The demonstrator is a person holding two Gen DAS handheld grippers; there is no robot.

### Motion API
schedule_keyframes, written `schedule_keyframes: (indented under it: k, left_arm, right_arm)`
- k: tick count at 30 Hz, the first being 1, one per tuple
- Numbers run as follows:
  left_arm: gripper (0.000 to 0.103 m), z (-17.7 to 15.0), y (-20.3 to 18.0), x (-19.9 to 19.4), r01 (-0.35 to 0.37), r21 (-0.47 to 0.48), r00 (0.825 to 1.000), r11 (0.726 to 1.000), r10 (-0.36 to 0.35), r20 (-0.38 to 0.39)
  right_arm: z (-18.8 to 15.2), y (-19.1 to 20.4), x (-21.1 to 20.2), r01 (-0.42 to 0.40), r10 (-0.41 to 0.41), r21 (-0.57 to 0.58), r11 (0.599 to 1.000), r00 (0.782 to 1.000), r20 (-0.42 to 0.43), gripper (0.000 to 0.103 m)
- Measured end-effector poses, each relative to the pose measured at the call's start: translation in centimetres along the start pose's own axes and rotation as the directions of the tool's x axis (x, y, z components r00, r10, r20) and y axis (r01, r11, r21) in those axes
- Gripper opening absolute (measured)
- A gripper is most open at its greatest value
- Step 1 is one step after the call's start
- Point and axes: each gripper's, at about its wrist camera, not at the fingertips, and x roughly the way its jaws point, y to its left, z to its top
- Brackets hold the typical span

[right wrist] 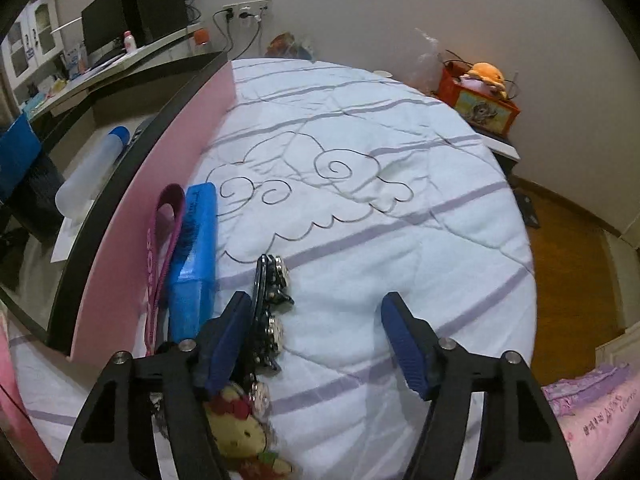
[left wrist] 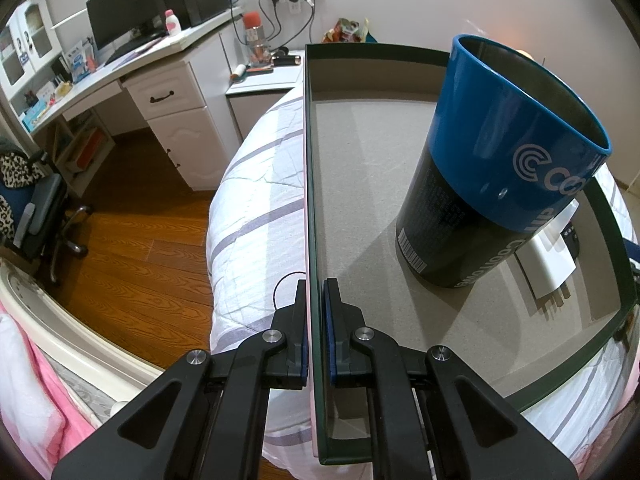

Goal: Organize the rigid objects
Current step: 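Grasp the black keychain with keys with the right tool, then carry the keychain over the tray box with the right tool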

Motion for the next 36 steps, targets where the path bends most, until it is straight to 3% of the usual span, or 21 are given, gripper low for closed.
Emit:
schedule_keyframes:
  k: [1,3,5,10,15,22,36]
  left_arm:
    - [0.005,0.0,0.0,0.0,0.001,0.0,1.0,1.0,-0.001,0.0]
    - [0.005,0.0,0.0,0.0,0.001,0.0,1.0,1.0,-0.001,0.0]
    - [0.005,0.0,0.0,0.0,0.0,0.0,1.0,1.0,0.0,0.0]
    - [0.005,0.0,0.0,0.0,0.001,0.001,1.0,1.0,-0.001,0.0]
    - [0.005,0.0,0.0,0.0,0.001,0.001,1.0,1.0,-0.001,-0.001]
    - [0.005,0.1,0.0,0.0,0.0,0.0,1.0,1.0,0.0,0.0]
    - [0.006,0.0,0.0,0.0,0.0,0.001,1.0,1.0,0.0,0.0]
  right_arm:
    - [0.1,-0.1,-0.1,-0.01,0.01,-0.003,1.0,1.0,-0.001,0.06]
    - [0.3,0.0,-0.3,-0.029,0.029,-0.018,0.999,1.0,0.0,0.031]
    - [0.4,-0.1,-0.4,-0.052,0.052,-0.026,0.998,0.999,0.0,0.023]
    - [0.0,-0.7,-1.1,-0.079,0.079,0.009,0.997,0.996,0.038,0.021]
    - [0.4,-1.1,-2.7,-0.044,0.04,0.032,0.999,0.992,0.119,0.02]
    - [1.6,-1.1,-4.1,-0.045,0.037,0.045,0.998,0.986,0.165,0.02]
    - [4.1,1.0,-8.1,-0.052,0.049,0.002,0.999,0.952,0.302,0.019]
